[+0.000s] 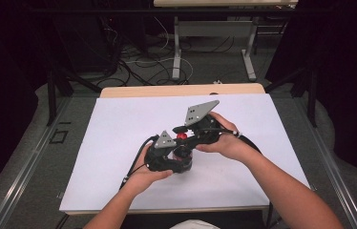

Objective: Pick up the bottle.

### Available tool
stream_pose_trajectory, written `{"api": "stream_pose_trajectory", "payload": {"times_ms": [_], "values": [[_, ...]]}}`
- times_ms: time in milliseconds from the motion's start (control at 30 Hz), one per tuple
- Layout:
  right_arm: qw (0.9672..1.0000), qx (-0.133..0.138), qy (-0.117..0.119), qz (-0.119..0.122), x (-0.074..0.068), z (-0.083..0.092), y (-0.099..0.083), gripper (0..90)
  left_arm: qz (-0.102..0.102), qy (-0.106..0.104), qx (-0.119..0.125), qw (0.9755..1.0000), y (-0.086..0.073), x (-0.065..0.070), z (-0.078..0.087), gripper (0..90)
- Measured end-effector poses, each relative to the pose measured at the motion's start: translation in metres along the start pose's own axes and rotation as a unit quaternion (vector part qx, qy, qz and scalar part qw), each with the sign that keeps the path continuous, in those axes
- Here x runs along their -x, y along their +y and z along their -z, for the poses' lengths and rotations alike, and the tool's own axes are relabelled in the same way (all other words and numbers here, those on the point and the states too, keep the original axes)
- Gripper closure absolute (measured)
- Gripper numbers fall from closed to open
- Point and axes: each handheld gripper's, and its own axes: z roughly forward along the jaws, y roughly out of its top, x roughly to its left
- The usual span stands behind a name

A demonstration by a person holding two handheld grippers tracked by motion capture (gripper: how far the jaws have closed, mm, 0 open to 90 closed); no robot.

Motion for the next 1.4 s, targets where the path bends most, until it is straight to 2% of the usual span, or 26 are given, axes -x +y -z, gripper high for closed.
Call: {"api": "stream_pose_trajectory", "payload": {"times_ms": [33, 67, 133, 300, 333, 367, 400, 433, 467, 500, 533, 633, 767, 833, 900, 933, 967, 1000, 1033, 1133, 1267, 1367, 1400], "values": [[1.0000, 0.003, -0.001, 0.000, 0.000, 0.001, 0.000, 55.7, -0.003, -0.003, -0.008, 1.0000, 0.001, -0.001, 0.002, 29.7], [1.0000, 0.004, -0.003, 0.001, 0.000, 0.001, 0.001, 52.4, 0.000, 0.006, 0.000, 1.0000, 0.000, -0.001, 0.001, 29.7], [0.9998, 0.010, -0.013, -0.010, -0.002, 0.002, 0.001, 47.7, 0.001, 0.007, 0.000, 1.0000, 0.000, -0.002, 0.001, 29.7], [0.9982, -0.002, -0.056, -0.021, -0.014, 0.003, 0.001, 44.1, 0.009, 0.012, 0.000, 0.9999, 0.000, -0.005, 0.003, 29.7], [0.9973, -0.002, -0.070, -0.023, -0.016, 0.003, 0.000, 44.0, 0.012, 0.007, -0.007, 0.9999, 0.000, -0.006, 0.004, 29.7], [0.9962, -0.002, -0.083, -0.027, -0.019, 0.003, 0.000, 44.0, 0.013, 0.014, 0.000, 0.9998, 0.000, -0.006, 0.004, 29.7], [0.9957, -0.001, -0.089, -0.024, -0.020, 0.003, -0.001, 44.0, 0.019, 0.015, 0.002, 0.9997, 0.000, -0.006, 0.004, 29.7], [0.9950, 0.004, -0.094, -0.032, -0.021, 0.003, -0.002, 44.4, 0.017, 0.017, 0.000, 0.9997, 0.000, -0.007, 0.005, 29.7], [0.9952, 0.007, -0.091, -0.036, -0.021, 0.004, -0.003, 45.1, 0.019, 0.010, -0.007, 0.9997, 0.000, -0.008, 0.006, 29.7], [0.9950, 0.010, -0.091, -0.042, -0.023, 0.003, -0.004, 46.0, 0.021, 0.020, 0.004, 0.9996, 0.000, -0.008, 0.005, 29.7], [0.9949, 0.010, -0.090, -0.045, -0.024, 0.003, -0.004, 46.3, 0.021, 0.020, 0.003, 0.9996, 0.000, -0.008, 0.005, 29.7], [0.9946, 0.013, -0.093, -0.044, -0.025, 0.001, -0.005, 47.4, 0.024, 0.015, -0.002, 0.9996, 0.000, -0.007, 0.005, 29.7], [0.9945, 0.021, -0.095, -0.039, -0.024, -0.003, -0.005, 49.6, 0.013, 0.016, -0.002, 0.9998, 0.000, -0.006, 0.004, 29.7], [0.9949, 0.022, -0.088, -0.044, -0.022, -0.005, -0.004, 50.5, 0.016, 0.015, 0.000, 0.9998, 0.000, -0.003, 0.003, 29.7], [0.9952, 0.020, -0.083, -0.047, -0.020, -0.006, -0.004, 53.0, 0.006, 0.013, -0.005, 0.9999, 0.000, -0.003, 0.002, 29.7], [0.9949, 0.020, -0.082, -0.055, -0.020, -0.007, -0.003, 53.9, 0.012, 0.013, -0.002, 0.9998, 0.000, -0.002, 0.001, 29.7], [0.9955, 0.017, -0.077, -0.052, -0.019, -0.007, -0.003, 56.0, 0.007, 0.013, -0.008, 0.9999, 0.000, -0.002, 0.002, 29.7], [0.9954, 0.023, -0.080, -0.048, -0.017, -0.008, -0.003, 59.4, 0.010, 0.011, -0.005, 0.9999, 0.000, -0.001, 0.001, 29.7], [0.9959, 0.017, -0.076, -0.046, -0.016, -0.008, -0.003, 60.0, 0.010, 0.011, -0.005, 0.9999, 0.000, -0.001, 0.001, 29.7], [0.9972, 0.011, -0.056, -0.048, -0.011, -0.007, -0.003, 60.4, 0.010, 0.010, -0.008, 0.9999, -0.001, -0.001, 0.002, 29.8], [0.9995, -0.005, -0.024, -0.019, -0.004, -0.005, 0.001, 60.5, 0.002, 0.011, -0.005, 0.9999, 0.000, -0.002, 0.001, 29.8], [0.9999, -0.010, 0.007, -0.012, 0.002, -0.004, 0.002, 60.6, 0.002, 0.009, -0.001, 1.0000, 0.000, -0.001, 0.001, 29.8], [0.9998, -0.009, 0.014, -0.010, 0.004, -0.004, 0.003, 60.7, 0.000, 0.003, -0.008, 1.0000, 0.001, -0.002, 0.003, 29.8]]}}
